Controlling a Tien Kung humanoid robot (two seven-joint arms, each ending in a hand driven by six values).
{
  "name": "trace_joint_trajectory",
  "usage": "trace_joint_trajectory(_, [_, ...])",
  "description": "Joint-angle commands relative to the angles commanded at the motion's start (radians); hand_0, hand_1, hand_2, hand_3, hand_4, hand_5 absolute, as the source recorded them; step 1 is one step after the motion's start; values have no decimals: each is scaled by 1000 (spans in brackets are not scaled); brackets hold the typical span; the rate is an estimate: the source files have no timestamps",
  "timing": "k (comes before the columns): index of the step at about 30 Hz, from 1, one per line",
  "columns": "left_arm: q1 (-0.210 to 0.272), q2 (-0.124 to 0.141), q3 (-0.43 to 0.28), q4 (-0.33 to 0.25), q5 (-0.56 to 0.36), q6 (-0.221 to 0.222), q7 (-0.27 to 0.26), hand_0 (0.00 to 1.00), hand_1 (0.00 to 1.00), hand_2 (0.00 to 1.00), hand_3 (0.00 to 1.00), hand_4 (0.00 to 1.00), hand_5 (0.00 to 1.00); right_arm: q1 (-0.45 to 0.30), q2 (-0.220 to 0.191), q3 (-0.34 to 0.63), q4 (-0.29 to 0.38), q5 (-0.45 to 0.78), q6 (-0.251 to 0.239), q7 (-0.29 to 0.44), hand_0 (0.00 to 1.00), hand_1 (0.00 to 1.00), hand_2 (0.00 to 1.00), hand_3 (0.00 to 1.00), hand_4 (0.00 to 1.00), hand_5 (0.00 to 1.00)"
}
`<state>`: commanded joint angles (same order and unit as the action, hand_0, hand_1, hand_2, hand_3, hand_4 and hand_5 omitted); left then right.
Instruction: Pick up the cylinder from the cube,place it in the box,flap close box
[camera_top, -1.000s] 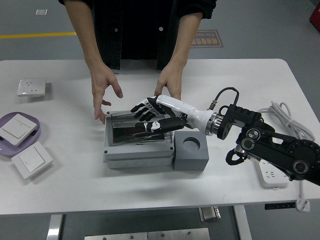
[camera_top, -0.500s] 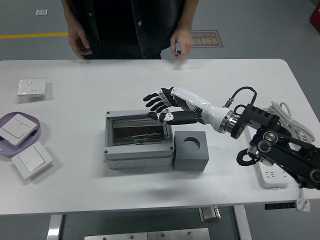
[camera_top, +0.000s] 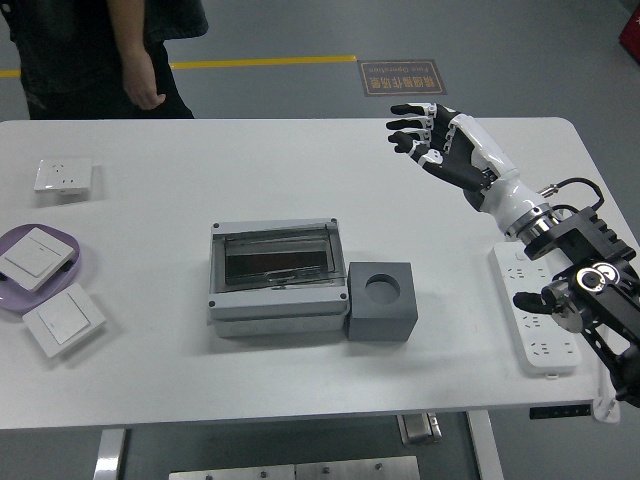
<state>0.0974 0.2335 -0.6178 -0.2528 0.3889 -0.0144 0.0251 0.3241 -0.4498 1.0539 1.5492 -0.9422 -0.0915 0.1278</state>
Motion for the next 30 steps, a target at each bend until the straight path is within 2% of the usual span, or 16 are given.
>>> trace_joint_trajectory(12, [4, 21, 21, 4, -28, -4, -3, 576, 623, 606, 623, 682, 213, -95, 28, 44, -40, 65, -4, 33, 610, 639, 664, 711, 749, 398])
trace_joint_trajectory(18, [7, 37, 15, 8, -30, -10, -6, 577, 623, 606, 623, 682, 213, -109, 37, 63, -46, 68, -11, 38, 603, 631, 657, 706, 746, 391])
trace_joint_trajectory(19, [8, 38, 15, 8, -29, -10, -7, 577, 622, 606, 623, 681, 213, -113, 37, 69, -45, 68, -11, 39, 552, 620, 654, 703, 754, 405])
trace_joint_trajectory(27, [29, 36, 25, 12, -43, -13, -6, 577, 622, 606, 623, 683, 213, -151, 39, 117, -33, 79, -25, 60, 528, 618, 650, 707, 754, 399])
trace_joint_trajectory(30, [32, 36, 8, 12, -32, -14, -7, 577, 622, 606, 623, 683, 213, -154, 42, 127, -30, 78, -25, 63, 528, 618, 650, 707, 754, 399])
